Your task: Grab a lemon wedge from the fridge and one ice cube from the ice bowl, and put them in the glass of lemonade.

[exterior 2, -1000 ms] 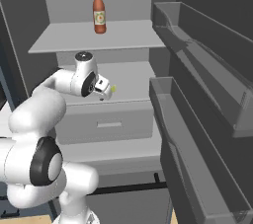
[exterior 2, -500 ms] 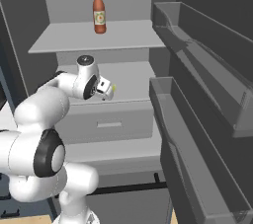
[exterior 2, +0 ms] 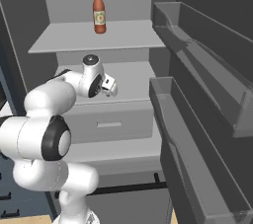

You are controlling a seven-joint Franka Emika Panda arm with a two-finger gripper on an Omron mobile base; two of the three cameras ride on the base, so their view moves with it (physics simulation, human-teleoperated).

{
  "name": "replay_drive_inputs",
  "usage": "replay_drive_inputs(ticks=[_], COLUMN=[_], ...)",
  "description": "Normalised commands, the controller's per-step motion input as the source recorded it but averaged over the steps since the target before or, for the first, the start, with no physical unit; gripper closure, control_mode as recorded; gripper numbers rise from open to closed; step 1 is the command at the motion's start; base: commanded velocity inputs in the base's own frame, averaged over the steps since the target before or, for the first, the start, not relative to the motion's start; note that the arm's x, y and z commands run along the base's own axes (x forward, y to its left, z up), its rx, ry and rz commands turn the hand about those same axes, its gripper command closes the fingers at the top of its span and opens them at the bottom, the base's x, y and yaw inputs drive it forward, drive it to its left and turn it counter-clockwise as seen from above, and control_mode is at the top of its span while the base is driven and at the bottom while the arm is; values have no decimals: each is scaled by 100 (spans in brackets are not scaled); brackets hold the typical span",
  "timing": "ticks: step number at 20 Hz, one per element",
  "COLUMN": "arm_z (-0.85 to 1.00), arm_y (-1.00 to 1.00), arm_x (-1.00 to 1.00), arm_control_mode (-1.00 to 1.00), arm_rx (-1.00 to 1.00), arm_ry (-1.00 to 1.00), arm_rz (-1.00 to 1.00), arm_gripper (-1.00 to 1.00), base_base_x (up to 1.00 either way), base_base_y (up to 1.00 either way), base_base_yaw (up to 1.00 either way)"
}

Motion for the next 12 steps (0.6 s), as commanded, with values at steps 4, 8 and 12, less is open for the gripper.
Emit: replay_drive_inputs(ticks=[4,8,12], arm_z=[0,0,1], arm_y=[-19,-14,-1], arm_x=[26,22,19], arm_control_mode=[-100,-100,-100], arm_rx=[0,0,0], arm_ry=[-5,-4,0], arm_rz=[0,0,0], arm_gripper=[-100,-100,-100], base_base_x=[0,0,0], base_base_y=[0,0,0], base_base_yaw=[0,0,0])
